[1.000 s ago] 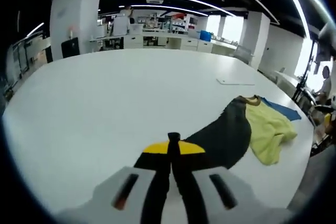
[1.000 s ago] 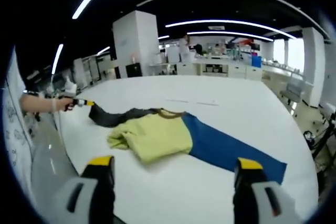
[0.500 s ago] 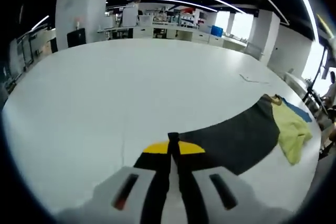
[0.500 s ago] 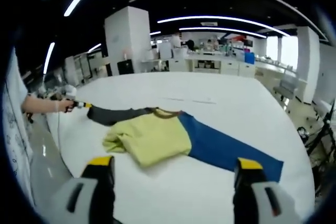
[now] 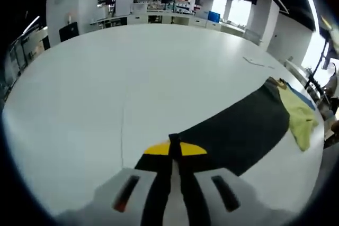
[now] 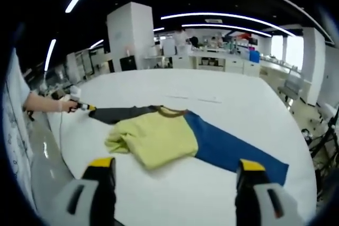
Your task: Fold the garment on the visible template until the final outline fits inside the template.
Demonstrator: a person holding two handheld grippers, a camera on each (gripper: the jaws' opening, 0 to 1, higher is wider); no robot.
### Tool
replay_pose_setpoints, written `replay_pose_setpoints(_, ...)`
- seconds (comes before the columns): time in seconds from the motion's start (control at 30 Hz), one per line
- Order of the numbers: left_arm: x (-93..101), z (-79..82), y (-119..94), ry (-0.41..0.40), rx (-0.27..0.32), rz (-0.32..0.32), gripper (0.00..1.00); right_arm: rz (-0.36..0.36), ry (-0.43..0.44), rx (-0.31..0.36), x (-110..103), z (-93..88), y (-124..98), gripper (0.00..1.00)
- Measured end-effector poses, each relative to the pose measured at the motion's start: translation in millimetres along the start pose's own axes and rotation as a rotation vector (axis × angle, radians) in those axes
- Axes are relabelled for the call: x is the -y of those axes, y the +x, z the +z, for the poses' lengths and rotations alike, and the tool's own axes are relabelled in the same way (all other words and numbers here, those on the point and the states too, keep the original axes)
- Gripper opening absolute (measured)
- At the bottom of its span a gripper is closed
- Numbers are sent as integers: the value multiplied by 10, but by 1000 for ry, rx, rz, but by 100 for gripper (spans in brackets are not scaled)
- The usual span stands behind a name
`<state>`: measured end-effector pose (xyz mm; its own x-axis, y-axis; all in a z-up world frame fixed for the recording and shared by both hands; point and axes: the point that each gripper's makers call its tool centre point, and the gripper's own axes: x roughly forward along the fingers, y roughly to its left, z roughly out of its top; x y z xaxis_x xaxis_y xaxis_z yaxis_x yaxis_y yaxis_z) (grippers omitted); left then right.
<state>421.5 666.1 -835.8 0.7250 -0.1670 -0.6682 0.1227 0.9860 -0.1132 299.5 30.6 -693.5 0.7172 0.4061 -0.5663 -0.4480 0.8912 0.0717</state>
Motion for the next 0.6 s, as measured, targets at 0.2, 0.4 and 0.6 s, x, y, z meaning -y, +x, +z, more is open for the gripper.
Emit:
replay_pose_setpoints(0.2,-33,9,69,80,-2,5,1,-11,6,4,12,-16,-58,95)
replay_pose_setpoints(0.4,-85,49,85,78,17,25,6,-22,15,4,26,-59,-134,95)
replay_pose_setpoints(0.6,-114,71,-70,17,74,5,16,-24,23,-7,0,-121,-153,95)
